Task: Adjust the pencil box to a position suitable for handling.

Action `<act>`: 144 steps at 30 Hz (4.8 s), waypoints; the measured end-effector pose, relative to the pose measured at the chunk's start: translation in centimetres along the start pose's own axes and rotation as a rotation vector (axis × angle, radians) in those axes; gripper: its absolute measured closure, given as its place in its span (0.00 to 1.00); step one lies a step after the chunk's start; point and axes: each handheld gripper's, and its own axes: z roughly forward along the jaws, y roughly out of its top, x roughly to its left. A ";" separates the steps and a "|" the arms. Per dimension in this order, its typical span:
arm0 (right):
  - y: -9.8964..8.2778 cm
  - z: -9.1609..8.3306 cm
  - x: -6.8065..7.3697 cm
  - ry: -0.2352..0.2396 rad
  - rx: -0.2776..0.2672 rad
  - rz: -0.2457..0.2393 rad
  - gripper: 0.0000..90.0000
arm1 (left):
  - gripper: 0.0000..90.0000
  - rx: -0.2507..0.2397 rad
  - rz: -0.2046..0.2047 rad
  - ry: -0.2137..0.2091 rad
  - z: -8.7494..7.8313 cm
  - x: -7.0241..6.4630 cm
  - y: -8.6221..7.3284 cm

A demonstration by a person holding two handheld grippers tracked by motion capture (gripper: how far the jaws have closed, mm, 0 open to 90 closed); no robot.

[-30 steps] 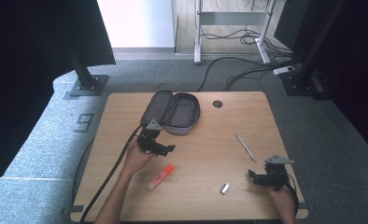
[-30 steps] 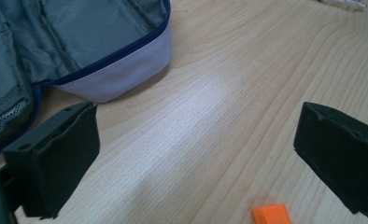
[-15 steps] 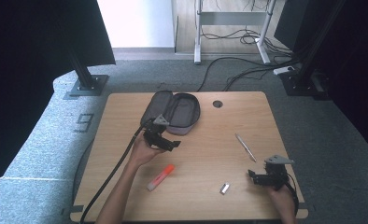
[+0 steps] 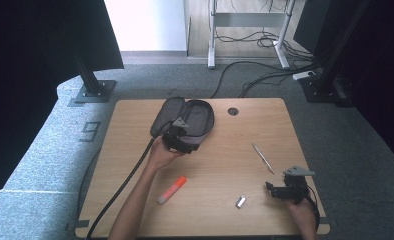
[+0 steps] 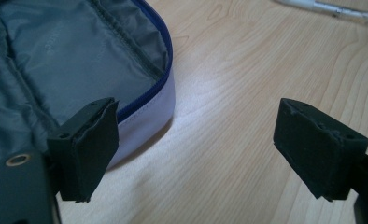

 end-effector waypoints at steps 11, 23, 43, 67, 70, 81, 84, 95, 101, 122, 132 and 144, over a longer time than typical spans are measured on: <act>0.0 0.0 0.0 -0.002 -0.003 -0.002 0.11 | 0.23 0.032 0.021 0.026 1.2 0.7 1.1; 0.0 0.0 0.0 -0.002 -0.004 -0.001 0.11 | 0.42 0.017 0.012 0.041 2.7 1.8 1.6; 0.0 0.0 0.0 -0.002 -0.004 -0.001 0.11 | 0.66 0.039 -0.014 0.037 5.3 2.9 0.4; 0.0 0.0 0.0 -0.001 -0.002 0.001 0.11 | 0.96 0.042 0.017 -0.056 5.6 -0.2 0.2; 0.0 0.0 0.0 -0.001 -0.002 0.001 0.11 | 0.96 0.051 0.027 -0.065 5.5 -0.8 0.1; 0.0 0.0 0.0 -0.001 -0.002 0.002 0.11 | 0.95 0.053 0.046 -0.096 5.2 -2.1 -0.3; 0.0 0.0 0.0 0.000 -0.001 0.001 0.11 | 0.95 0.052 0.056 -0.109 5.3 -2.6 -0.3; 0.0 0.0 0.0 -0.001 -0.002 0.001 0.11 | 0.95 0.051 0.085 -0.147 5.4 -4.4 -0.5; 0.0 0.0 0.0 0.000 -0.001 0.001 0.11 | 0.95 0.042 0.088 -0.170 5.3 -5.6 -0.8; 0.0 0.0 0.0 -0.001 -0.002 0.001 0.11 | 0.95 0.041 0.122 -0.235 5.4 -8.9 -1.3; 0.0 0.0 0.0 0.000 -0.001 0.000 0.11 | 0.95 0.044 0.137 -0.263 5.4 -10.5 -1.5; 0.0 0.0 0.0 0.000 -0.001 0.001 0.11 | 0.95 0.051 0.167 -0.299 5.3 -12.8 -2.0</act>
